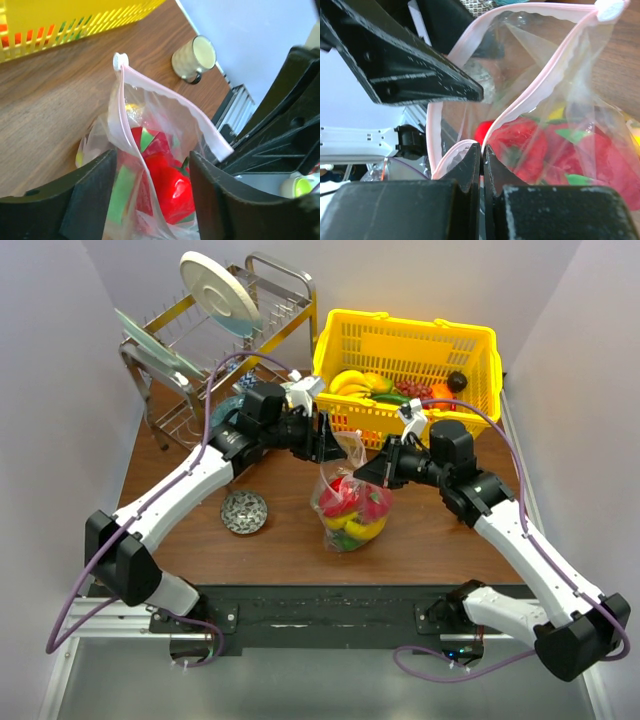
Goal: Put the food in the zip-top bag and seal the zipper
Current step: Adjust the zipper food storage bag at the center of the board, then zip the zipper food storage bag at the center of the board.
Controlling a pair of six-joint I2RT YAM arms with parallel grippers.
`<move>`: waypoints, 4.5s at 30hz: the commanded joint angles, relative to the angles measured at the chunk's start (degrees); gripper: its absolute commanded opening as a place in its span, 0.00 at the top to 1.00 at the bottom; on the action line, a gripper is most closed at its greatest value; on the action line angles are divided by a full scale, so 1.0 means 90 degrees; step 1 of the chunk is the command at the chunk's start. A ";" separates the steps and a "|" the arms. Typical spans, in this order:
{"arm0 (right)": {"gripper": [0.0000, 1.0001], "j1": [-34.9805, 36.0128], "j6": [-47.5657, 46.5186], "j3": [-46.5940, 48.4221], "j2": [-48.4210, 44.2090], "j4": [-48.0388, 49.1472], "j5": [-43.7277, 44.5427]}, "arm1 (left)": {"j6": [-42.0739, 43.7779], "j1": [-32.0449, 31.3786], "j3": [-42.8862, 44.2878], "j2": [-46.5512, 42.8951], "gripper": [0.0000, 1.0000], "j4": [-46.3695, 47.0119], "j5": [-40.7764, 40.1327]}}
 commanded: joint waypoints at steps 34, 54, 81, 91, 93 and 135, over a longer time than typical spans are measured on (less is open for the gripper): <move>0.26 0.0003 0.0689 -0.0728 -0.0418 0.2009 -0.1035 | -0.0509 -0.0170 0.0594 0.0503 0.00 0.0314 0.0458; 0.26 0.0013 0.1316 -0.0885 -0.0173 0.2656 -0.1387 | -0.0255 -0.0375 0.0340 0.0717 0.47 0.0089 0.0233; 0.36 -0.2281 -0.1148 -0.0677 -0.0173 0.1020 -0.1882 | 0.0165 -0.0083 0.0555 0.0405 1.00 0.0099 0.0994; 0.27 -0.2409 -0.1096 -0.2262 -0.0213 0.4978 -0.2490 | 0.0321 0.0074 0.0545 0.0181 1.00 0.0030 0.1405; 0.27 -0.2400 -0.1174 -0.2243 0.0021 0.5222 -0.2790 | 0.0322 0.0084 0.0555 0.0171 1.00 0.0060 0.1434; 1.00 -0.1355 -0.1390 -0.0856 -0.0291 0.2872 -0.3037 | 0.1873 0.0084 0.2108 -0.0101 0.25 -0.0859 0.1267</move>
